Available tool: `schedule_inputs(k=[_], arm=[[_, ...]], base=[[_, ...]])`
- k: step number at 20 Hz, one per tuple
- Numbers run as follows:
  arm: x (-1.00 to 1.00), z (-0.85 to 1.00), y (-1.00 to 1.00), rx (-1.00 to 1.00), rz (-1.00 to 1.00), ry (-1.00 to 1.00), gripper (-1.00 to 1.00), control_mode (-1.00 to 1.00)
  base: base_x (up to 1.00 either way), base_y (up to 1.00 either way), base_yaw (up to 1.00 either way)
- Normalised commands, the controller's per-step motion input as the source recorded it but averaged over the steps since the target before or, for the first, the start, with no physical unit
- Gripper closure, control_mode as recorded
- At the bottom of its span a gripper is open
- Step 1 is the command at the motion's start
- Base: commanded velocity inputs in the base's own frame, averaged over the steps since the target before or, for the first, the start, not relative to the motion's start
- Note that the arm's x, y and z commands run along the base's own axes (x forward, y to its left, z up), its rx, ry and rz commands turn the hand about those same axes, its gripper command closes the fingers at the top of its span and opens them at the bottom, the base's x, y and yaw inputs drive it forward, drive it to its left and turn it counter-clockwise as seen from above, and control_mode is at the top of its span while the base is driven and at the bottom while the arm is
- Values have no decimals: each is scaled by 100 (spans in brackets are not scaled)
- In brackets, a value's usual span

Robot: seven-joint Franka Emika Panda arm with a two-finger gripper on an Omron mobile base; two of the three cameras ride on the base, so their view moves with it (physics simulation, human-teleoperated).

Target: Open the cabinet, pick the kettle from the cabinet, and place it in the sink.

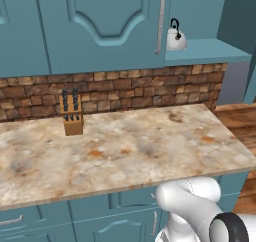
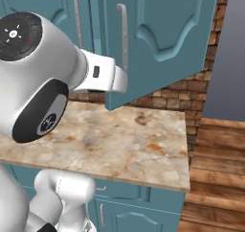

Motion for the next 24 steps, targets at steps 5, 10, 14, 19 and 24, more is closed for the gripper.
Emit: schedule_inputs(k=[5, 10, 14, 19, 24], arm=[[-16, -6, 47, 3, -29, 10, -100, -100], [14, -8, 41, 8, -39, 0, -100, -100], [27, -10, 29, 19, -47, 1, -100, -100], [26, -11, 26, 27, -48, 1, -100, -100], [38, -23, 18, 23, -49, -15, -100, -100]], base=[[0, 0, 0], [0, 0, 0], [0, 0, 0], [0, 0, 0], [0, 0, 0]])
